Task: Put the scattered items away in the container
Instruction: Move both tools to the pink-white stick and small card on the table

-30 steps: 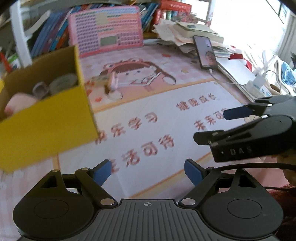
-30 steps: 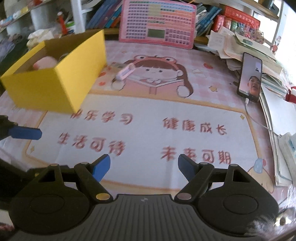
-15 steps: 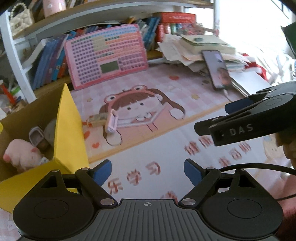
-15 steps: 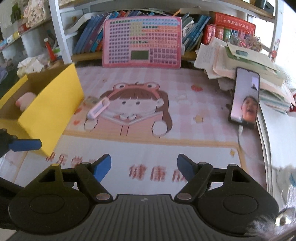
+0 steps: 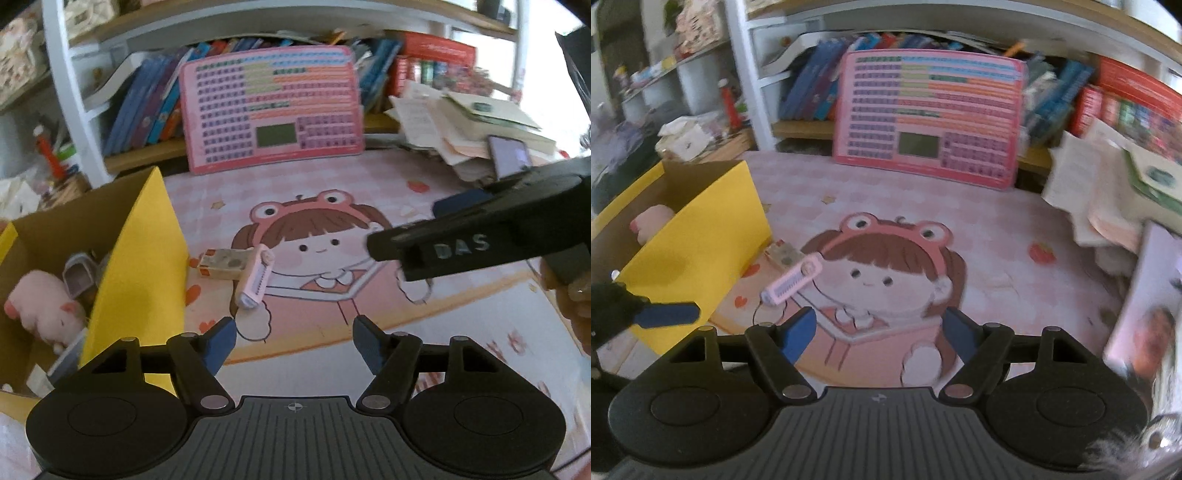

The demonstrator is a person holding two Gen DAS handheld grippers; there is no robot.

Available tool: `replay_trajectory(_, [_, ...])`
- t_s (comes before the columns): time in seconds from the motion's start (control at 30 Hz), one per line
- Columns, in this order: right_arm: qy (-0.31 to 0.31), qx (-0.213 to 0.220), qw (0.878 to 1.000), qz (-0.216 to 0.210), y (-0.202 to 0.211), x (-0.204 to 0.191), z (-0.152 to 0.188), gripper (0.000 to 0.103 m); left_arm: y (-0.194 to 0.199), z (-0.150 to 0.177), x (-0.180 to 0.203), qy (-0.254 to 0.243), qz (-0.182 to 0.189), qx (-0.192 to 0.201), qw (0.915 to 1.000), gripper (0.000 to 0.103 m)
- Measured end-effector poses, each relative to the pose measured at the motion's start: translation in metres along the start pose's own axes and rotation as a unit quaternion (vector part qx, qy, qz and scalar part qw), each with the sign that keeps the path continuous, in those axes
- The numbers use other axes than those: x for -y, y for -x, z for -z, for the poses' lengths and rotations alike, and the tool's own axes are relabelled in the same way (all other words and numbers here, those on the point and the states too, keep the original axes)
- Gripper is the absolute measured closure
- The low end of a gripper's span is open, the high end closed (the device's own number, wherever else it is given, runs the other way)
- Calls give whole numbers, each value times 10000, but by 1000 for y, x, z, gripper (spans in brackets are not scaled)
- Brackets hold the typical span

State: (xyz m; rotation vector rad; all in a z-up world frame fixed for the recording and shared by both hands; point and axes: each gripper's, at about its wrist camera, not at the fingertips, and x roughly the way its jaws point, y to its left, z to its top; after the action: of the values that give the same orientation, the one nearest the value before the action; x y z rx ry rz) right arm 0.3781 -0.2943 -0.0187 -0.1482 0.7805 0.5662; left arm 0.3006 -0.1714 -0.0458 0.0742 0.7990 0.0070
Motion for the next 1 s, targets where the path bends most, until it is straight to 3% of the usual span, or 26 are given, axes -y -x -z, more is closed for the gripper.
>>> replay_trajectory(0.17, [623, -129, 9969, -461, -43, -5, -30, 30, -26, -6, 10, 20, -584, 179, 9981, 33])
replay_trajectory(0.37, [1171, -324, 9857, -1168, -88, -18, -57, 40, -56, -21, 7, 285, -926, 66, 9953, 33])
replay_trajectory(0.43, [1389, -412, 9803, -1342, -101, -26, -63, 43, -66, -25, 4, 372, -1009, -26, 9942, 38])
replay_trajectory(0.77, [1871, -912, 9589, -1926, -163, -54, -77, 56, -92, -32, -9, 494, -1054, -341, 9926, 52])
replay_trajectory(0.83, [1891, -975, 9547, -2078, -167, -56, -77, 71, -95, -32, -9, 477, -1037, -381, 9927, 55])
replay_trajectory(0.87, [1914, -1001, 9528, -2133, -168, -57, -76, 73, -96, -31, -9, 469, -1024, -392, 9929, 56])
replay_trajectory(1.0, [1861, -850, 9583, -1995, -163, -48, -76, 74, -100, -33, -8, 430, -943, -356, 9940, 61])
